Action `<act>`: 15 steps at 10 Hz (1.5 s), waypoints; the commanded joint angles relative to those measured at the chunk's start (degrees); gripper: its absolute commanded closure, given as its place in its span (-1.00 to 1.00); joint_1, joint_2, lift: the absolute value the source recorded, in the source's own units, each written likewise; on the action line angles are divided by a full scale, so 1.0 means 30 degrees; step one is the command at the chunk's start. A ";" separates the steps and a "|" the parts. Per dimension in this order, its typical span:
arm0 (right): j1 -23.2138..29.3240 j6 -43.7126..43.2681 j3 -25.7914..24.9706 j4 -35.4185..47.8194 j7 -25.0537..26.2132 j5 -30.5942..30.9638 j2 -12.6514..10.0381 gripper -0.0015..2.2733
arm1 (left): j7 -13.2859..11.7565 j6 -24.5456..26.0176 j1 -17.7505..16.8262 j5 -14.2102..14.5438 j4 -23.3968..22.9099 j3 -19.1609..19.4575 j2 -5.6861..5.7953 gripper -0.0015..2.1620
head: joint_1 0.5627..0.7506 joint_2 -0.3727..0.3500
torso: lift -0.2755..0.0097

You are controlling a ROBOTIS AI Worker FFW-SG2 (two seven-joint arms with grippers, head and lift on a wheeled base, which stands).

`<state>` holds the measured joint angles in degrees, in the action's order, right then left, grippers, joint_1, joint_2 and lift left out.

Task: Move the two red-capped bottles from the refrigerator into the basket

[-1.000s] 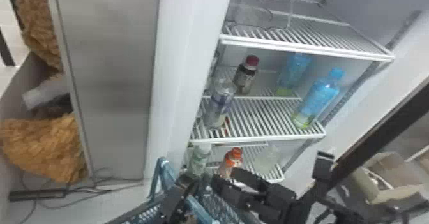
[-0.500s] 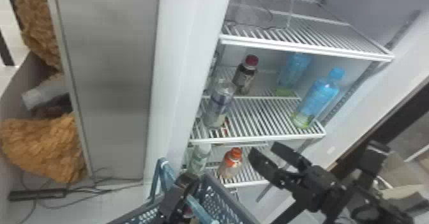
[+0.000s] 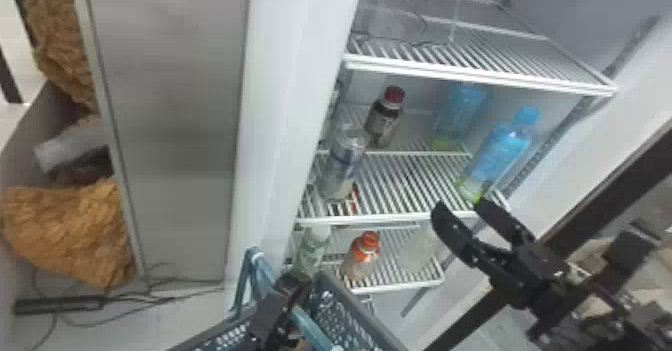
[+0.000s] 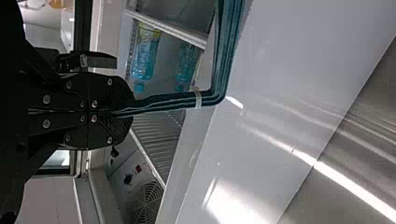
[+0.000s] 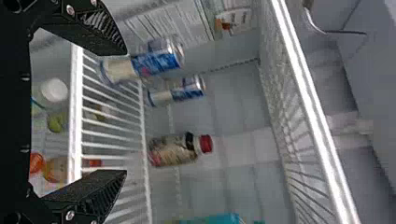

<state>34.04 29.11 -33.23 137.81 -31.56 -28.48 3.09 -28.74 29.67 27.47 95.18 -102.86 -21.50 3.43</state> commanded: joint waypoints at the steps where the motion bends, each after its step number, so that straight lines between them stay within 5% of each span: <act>1: -0.0615 -0.1174 0.0032 -0.0867 0.0266 0.0086 -0.0092 -0.90 | 0.0000 0.0000 0.0028 0.0000 0.0000 0.0006 0.0000 0.11 | 0.41 -0.94 | 0.93; 15: -0.6709 -0.3424 0.2127 -0.7007 0.1936 0.2486 0.0435 -0.91 | -0.0030 -0.0047 -0.0394 0.0000 0.0000 -0.0223 0.0117 0.11 | 0.41 -0.94 | 0.93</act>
<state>15.04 19.08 -27.38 117.88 -25.77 -21.24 4.15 -28.84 29.41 26.31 95.18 -102.86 -22.19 3.76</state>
